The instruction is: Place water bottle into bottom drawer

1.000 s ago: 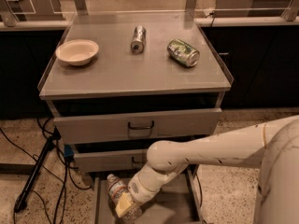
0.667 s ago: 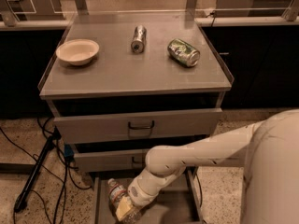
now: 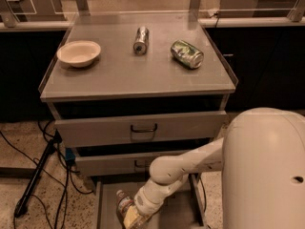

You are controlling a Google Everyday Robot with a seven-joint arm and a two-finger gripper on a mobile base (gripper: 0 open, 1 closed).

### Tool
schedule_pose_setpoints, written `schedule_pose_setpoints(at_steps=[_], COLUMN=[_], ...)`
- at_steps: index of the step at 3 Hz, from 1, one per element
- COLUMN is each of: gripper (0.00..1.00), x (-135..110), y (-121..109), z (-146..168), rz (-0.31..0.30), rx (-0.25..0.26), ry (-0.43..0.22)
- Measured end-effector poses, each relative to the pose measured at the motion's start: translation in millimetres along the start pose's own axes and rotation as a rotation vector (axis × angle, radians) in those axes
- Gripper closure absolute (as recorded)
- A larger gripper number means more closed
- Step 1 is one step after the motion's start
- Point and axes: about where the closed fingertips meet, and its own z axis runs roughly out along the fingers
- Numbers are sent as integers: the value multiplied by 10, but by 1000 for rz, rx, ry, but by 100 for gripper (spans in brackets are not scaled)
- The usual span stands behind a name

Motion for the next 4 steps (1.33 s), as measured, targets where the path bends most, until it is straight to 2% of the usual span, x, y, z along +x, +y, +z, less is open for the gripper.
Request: schedule_pose_setpoints(at_steps=[1, 2, 3, 4], gripper=[100, 100, 100, 100], x=[0, -57, -197, -236], y=[0, -114, -433, -485], z=[0, 33, 45, 138], rz=[0, 8, 17, 29], rx=[0, 37, 107, 95], ry=[0, -20, -41, -39])
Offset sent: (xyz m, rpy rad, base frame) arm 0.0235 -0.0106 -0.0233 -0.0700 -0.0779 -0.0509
